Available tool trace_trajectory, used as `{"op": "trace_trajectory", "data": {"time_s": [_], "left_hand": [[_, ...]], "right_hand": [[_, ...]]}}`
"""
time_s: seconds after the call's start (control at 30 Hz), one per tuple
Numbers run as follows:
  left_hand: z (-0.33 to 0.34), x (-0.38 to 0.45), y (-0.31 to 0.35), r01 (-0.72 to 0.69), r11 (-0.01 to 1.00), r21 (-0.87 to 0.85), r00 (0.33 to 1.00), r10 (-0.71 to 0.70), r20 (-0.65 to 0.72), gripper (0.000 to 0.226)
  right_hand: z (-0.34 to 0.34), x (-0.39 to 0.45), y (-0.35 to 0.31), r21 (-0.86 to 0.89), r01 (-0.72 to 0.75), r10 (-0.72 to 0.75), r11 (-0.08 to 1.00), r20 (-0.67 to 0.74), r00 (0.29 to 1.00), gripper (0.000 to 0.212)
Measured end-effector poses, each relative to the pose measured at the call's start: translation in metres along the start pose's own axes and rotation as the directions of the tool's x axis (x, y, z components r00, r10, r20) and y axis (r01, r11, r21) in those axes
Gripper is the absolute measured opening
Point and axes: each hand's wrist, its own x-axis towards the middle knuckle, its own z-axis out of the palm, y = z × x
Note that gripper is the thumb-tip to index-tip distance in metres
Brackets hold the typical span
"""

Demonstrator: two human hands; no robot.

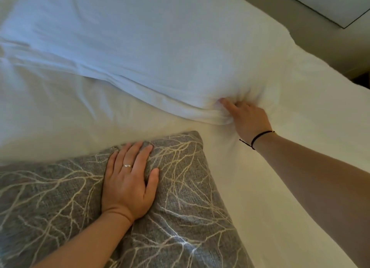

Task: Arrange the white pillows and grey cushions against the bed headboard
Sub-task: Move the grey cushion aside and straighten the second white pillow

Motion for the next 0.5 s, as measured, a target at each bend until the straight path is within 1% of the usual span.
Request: {"op": "trace_trajectory", "data": {"time_s": [0.1,0.2,0.27,0.3,0.4,0.5], "left_hand": [[0.0,0.0,0.0,-0.003,1.0,0.006,1.0,0.003,0.006,0.056],[-0.001,0.002,0.0,0.0,1.0,0.027,1.0,-0.001,0.024,0.055],[-0.006,0.002,0.001,0.0,0.999,0.053,0.999,-0.003,0.045,0.056],[-0.009,0.002,0.003,-0.003,0.998,0.067,0.998,-0.001,0.059,0.057],[-0.026,0.001,0.01,-0.024,0.994,0.108,0.993,0.011,0.12,0.059],[-0.061,-0.006,0.026,-0.037,0.989,0.142,0.981,0.009,0.194,0.056]], "right_hand": [[-0.006,-0.004,0.003,0.152,-0.086,0.09,0.985,-0.013,0.996,0.061],[-0.018,-0.019,0.011,0.24,-0.225,0.216,0.944,0.061,0.974,0.039],[-0.035,-0.031,0.011,0.308,-0.282,0.263,0.908,0.104,0.959,0.03],[-0.047,-0.037,0.008,0.323,-0.286,0.257,0.902,0.129,0.958,0.029],[-0.089,-0.063,-0.008,0.322,-0.245,0.177,0.915,0.225,0.958,0.025],[-0.145,-0.109,-0.024,0.444,-0.232,0.122,0.865,0.262,0.957,0.039]]}}
